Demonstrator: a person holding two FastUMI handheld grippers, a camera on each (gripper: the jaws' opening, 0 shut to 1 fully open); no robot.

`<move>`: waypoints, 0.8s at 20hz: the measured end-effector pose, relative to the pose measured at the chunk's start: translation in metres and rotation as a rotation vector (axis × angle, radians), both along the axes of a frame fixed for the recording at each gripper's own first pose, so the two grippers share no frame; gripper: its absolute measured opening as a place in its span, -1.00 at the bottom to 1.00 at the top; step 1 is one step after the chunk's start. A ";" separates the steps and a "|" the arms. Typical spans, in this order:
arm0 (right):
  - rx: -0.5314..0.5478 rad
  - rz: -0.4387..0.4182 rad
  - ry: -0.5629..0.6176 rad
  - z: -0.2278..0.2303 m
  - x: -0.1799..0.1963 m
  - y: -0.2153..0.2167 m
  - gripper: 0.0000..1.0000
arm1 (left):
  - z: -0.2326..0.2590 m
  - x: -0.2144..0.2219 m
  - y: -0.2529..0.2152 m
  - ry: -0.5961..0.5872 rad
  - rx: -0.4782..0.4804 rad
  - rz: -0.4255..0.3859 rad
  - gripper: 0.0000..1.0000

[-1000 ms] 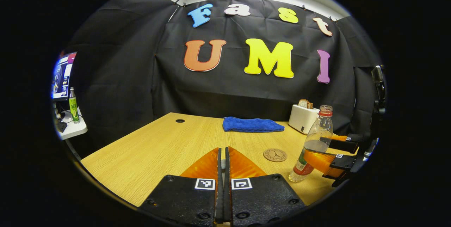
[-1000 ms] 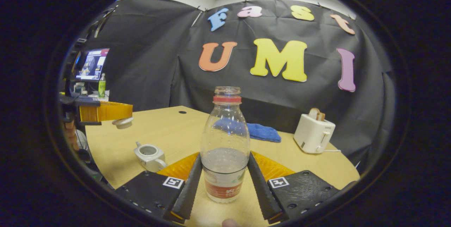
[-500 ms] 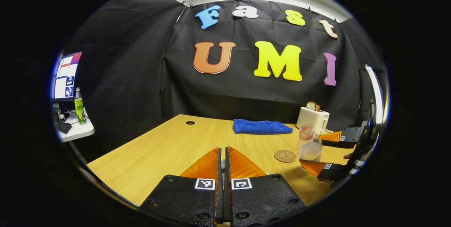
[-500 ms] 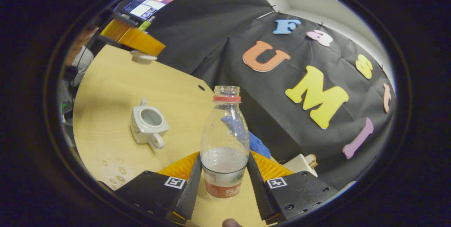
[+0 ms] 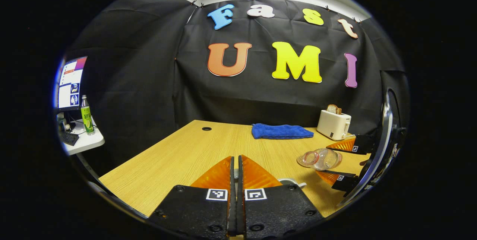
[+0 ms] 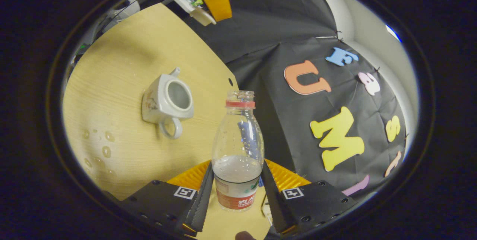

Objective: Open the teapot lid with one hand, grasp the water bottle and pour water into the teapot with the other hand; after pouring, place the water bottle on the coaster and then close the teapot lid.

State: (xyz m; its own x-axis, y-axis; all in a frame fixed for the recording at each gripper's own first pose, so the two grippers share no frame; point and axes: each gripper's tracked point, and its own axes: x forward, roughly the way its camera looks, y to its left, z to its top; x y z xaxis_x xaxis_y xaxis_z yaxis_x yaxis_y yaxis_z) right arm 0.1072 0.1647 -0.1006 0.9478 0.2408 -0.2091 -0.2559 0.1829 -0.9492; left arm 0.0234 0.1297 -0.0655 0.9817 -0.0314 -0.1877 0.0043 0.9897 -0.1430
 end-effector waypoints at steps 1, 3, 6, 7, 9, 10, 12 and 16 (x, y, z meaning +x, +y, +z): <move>-0.041 0.010 -0.019 -0.001 0.002 -0.002 0.36 | 0.000 0.000 -0.001 -0.001 0.002 -0.001 -0.94; -0.101 0.028 -0.038 -0.006 0.004 -0.005 0.37 | 0.001 0.001 -0.003 -0.001 0.006 -0.010 -0.94; -0.166 0.033 -0.051 -0.007 0.005 -0.008 0.37 | 0.003 0.000 -0.005 -0.008 0.007 -0.025 -0.95; -0.190 0.040 -0.066 -0.005 0.004 -0.007 0.37 | 0.003 0.001 -0.006 -0.011 0.008 -0.026 -0.94; -0.243 0.059 -0.098 -0.005 0.003 -0.005 0.38 | 0.003 0.002 -0.006 -0.011 0.010 -0.025 -0.95; -0.267 0.068 -0.112 -0.004 0.005 -0.002 0.38 | 0.003 0.001 -0.004 -0.009 0.009 -0.023 -0.95; -0.299 0.084 -0.132 0.000 0.005 0.001 0.38 | 0.002 0.001 -0.003 -0.007 0.006 -0.021 -0.94; -0.381 0.111 -0.180 0.007 0.008 0.006 0.37 | 0.000 0.001 -0.001 -0.002 0.004 -0.018 -0.95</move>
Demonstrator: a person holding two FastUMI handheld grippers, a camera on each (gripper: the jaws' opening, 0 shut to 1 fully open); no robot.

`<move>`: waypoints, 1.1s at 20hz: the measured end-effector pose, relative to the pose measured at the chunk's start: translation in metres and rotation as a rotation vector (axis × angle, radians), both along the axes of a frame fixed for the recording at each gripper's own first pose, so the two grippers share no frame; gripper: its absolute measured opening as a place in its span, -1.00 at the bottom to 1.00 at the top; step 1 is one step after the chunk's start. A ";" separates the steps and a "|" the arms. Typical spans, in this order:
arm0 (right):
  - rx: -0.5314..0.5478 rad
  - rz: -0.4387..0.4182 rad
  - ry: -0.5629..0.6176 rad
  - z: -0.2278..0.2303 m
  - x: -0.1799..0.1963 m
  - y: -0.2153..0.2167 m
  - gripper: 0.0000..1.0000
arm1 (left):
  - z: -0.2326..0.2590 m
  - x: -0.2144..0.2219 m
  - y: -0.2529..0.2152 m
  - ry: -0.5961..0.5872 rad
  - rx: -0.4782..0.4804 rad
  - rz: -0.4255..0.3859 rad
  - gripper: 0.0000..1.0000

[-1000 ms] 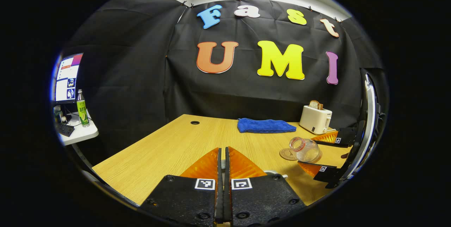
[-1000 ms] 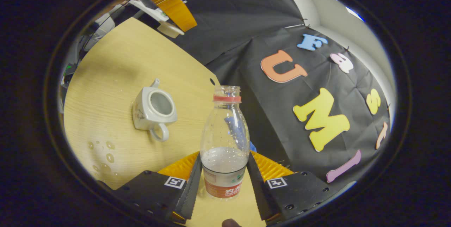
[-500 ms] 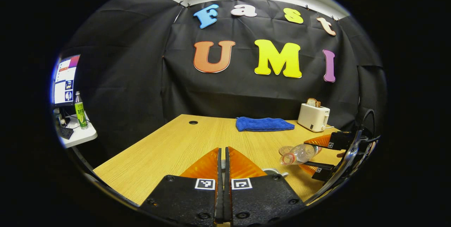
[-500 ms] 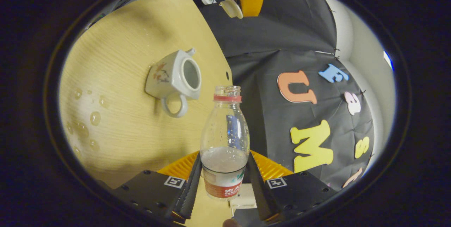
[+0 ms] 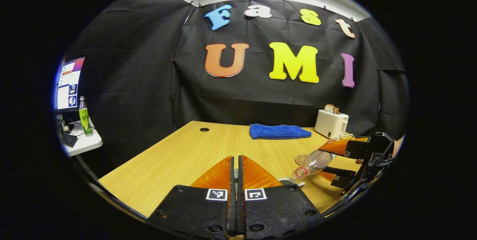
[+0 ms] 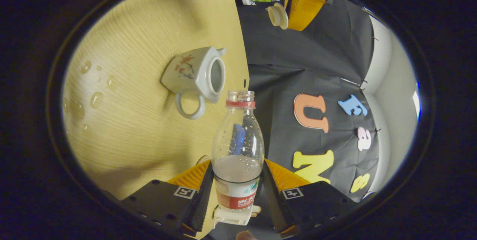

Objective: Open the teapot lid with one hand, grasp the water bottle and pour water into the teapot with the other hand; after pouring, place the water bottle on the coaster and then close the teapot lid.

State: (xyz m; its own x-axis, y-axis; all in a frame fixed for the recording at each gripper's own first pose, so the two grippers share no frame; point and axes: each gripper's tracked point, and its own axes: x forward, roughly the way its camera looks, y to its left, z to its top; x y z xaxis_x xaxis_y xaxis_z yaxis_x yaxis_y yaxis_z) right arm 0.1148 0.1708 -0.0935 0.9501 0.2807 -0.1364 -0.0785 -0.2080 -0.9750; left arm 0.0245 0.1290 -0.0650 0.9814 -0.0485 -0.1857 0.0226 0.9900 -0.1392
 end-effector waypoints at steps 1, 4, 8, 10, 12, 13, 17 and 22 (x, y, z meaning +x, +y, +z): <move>-0.020 0.006 -0.009 0.002 0.001 0.001 0.37 | 0.000 0.000 0.002 -0.001 0.000 0.002 -0.94; -0.052 0.019 -0.021 0.001 0.001 0.002 0.37 | 0.001 -0.001 0.002 -0.002 -0.001 0.004 -0.94; -0.083 0.035 -0.036 0.003 -0.004 0.007 0.38 | 0.003 -0.002 0.001 -0.007 0.004 -0.003 -0.94; -0.110 0.044 -0.049 0.006 -0.004 0.008 0.37 | 0.002 -0.001 0.001 -0.004 0.002 -0.002 -0.95; -0.122 0.049 -0.054 0.007 -0.003 0.009 0.38 | 0.002 -0.003 0.003 -0.004 0.002 0.002 -0.94; -0.126 0.050 -0.057 0.008 -0.003 0.009 0.38 | 0.002 -0.002 0.003 -0.004 0.000 0.002 -0.95; -0.151 0.062 -0.074 0.011 -0.006 0.011 0.37 | 0.001 -0.003 0.005 -0.004 0.000 0.005 -0.94; -0.187 0.077 -0.100 0.014 -0.010 0.015 0.37 | 0.004 -0.003 0.004 -0.007 -0.001 0.000 -0.95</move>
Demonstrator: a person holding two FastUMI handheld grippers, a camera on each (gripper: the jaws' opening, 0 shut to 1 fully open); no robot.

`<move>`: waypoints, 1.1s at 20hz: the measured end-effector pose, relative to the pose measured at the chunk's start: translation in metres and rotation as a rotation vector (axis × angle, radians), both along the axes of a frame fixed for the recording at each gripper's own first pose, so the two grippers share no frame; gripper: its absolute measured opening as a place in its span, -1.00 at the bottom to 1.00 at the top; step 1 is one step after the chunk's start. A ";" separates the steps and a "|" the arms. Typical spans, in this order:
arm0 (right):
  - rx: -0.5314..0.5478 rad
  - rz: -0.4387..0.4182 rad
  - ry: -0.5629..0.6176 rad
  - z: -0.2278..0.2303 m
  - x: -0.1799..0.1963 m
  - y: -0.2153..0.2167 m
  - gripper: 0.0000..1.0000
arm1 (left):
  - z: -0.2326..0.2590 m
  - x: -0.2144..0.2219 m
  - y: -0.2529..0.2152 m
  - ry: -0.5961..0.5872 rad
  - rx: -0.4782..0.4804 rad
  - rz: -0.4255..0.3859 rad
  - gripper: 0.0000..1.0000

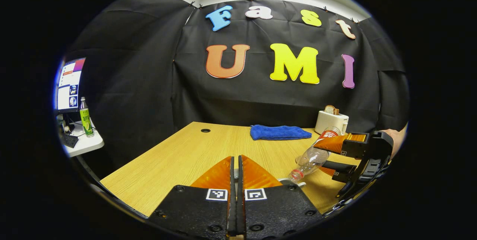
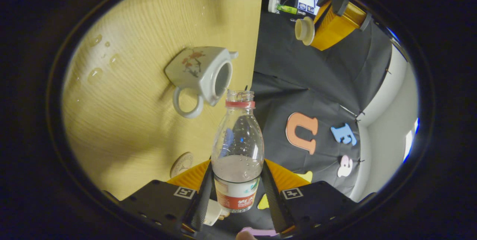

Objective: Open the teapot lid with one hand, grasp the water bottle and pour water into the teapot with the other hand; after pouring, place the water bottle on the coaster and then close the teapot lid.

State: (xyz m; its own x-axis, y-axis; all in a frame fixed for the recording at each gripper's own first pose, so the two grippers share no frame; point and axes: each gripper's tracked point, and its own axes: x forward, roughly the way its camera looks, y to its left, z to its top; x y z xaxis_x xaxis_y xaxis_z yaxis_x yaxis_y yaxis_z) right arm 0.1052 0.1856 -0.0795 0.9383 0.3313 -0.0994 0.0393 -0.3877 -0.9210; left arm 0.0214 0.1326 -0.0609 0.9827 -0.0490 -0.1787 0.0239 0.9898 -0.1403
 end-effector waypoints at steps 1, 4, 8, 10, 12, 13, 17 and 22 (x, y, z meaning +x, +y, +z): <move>-0.007 0.002 -0.004 0.001 0.000 0.000 0.37 | 0.000 0.000 0.000 -0.001 0.000 -0.001 -0.94; -0.020 0.006 -0.012 0.002 0.002 0.001 0.37 | 0.000 -0.001 0.002 -0.001 0.000 0.001 -0.95; -0.039 0.018 -0.035 0.005 0.002 0.003 0.37 | 0.001 -0.001 0.003 -0.003 0.000 0.003 -0.95; -0.048 0.025 -0.044 0.005 0.002 0.003 0.37 | 0.002 -0.002 0.003 -0.005 -0.002 0.003 -0.94; -0.061 0.030 -0.054 0.007 0.003 0.004 0.37 | 0.003 -0.003 0.002 -0.007 -0.002 0.000 -0.94; -0.066 0.031 -0.058 0.007 0.003 0.004 0.37 | 0.003 -0.002 0.002 -0.008 0.000 -0.001 -0.94; -0.087 0.034 -0.073 0.009 0.002 0.006 0.37 | 0.004 -0.003 0.001 -0.012 0.000 -0.004 -0.95; -0.108 0.036 -0.088 0.011 0.002 0.007 0.37 | 0.007 -0.004 0.000 -0.017 0.000 -0.002 -0.95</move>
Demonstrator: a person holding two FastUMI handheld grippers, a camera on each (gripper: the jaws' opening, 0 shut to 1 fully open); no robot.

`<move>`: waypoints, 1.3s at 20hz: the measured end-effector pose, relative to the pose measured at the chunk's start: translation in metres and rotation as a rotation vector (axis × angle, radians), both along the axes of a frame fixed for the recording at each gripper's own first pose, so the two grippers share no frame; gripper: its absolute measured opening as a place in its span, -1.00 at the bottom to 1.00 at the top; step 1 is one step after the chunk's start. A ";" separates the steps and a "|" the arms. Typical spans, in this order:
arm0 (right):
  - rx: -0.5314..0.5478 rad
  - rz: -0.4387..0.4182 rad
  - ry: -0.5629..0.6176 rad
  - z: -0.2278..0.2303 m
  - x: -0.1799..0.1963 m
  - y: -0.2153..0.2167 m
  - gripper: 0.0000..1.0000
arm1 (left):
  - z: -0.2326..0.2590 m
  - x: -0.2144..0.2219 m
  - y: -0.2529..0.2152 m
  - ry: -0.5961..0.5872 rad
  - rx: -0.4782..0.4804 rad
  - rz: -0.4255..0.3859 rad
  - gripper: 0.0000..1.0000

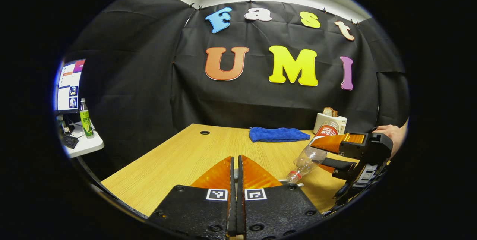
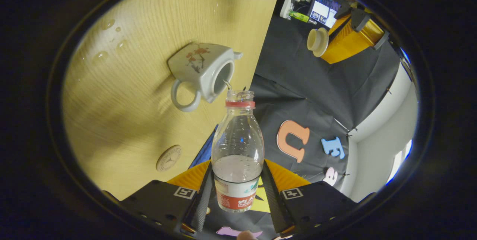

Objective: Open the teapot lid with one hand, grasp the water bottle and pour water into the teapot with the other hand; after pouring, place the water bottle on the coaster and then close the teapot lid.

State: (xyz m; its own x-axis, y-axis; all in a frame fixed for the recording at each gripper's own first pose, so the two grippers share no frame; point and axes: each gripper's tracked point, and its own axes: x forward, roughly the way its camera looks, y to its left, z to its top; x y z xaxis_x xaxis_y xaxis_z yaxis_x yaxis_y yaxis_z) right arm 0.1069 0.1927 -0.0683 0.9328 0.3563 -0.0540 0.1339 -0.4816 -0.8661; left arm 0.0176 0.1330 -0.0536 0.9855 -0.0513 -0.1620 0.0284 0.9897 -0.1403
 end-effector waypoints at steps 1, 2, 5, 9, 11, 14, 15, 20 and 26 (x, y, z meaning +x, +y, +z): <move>-0.005 0.001 -0.005 0.001 0.000 0.000 0.38 | 0.001 -0.001 0.000 -0.002 -0.001 0.000 -0.94; -0.013 0.003 -0.010 0.001 0.000 0.001 0.38 | 0.001 0.000 0.000 -0.003 -0.001 -0.001 -0.94; -0.023 0.009 -0.034 0.004 -0.001 0.002 0.38 | 0.001 -0.002 0.000 -0.005 -0.002 -0.001 -0.95; -0.040 0.019 -0.054 0.012 0.001 0.005 0.38 | 0.004 -0.001 0.001 -0.009 -0.004 -0.002 -0.95; -0.043 0.021 -0.058 0.011 0.001 0.006 0.38 | 0.004 -0.003 0.001 -0.011 -0.005 -0.002 -0.95; -0.050 0.020 -0.065 0.013 0.000 0.006 0.38 | 0.006 -0.003 0.001 -0.015 -0.005 -0.003 -0.94; -0.055 0.020 -0.071 0.015 0.001 0.006 0.37 | 0.007 -0.004 0.002 -0.018 -0.005 -0.001 -0.94; -0.064 0.034 -0.087 0.015 -0.002 0.007 0.38 | 0.010 -0.005 0.003 -0.025 -0.010 0.000 -0.95; -0.069 0.038 -0.092 0.016 -0.004 0.009 0.36 | 0.012 -0.006 0.005 -0.031 -0.014 0.006 -0.94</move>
State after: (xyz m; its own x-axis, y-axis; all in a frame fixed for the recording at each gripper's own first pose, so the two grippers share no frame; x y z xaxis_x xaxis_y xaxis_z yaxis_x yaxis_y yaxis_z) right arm 0.1033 0.2019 -0.0525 0.9207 0.3903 0.0051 0.2305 -0.5331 -0.8141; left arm 0.0118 0.1377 -0.0417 0.9903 -0.0476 -0.1307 0.0273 0.9878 -0.1531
